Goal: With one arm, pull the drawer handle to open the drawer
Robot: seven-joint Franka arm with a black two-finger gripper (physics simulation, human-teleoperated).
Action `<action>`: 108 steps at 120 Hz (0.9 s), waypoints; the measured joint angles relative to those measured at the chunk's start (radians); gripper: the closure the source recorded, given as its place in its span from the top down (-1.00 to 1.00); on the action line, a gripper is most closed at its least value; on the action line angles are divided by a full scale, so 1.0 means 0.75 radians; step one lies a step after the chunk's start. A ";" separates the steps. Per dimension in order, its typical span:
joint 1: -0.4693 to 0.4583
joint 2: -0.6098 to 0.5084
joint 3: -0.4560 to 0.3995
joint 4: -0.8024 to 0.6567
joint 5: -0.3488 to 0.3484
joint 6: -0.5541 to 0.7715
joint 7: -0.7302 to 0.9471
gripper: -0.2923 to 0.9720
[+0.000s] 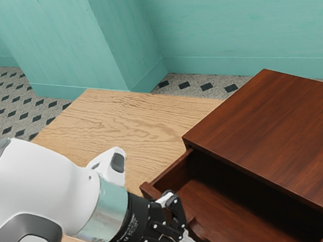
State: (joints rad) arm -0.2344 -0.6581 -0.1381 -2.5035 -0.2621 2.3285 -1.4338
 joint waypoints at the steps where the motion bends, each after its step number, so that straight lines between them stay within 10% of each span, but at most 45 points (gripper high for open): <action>1: 0.000 -0.003 0.000 -0.002 0.000 0.000 0.000 -0.71; 108: -0.004 -0.199 -0.006 -0.133 -0.008 -0.007 -0.037 -0.71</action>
State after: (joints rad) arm -0.2375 -0.8072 -0.1424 -2.6036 -0.2680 2.3235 -1.4616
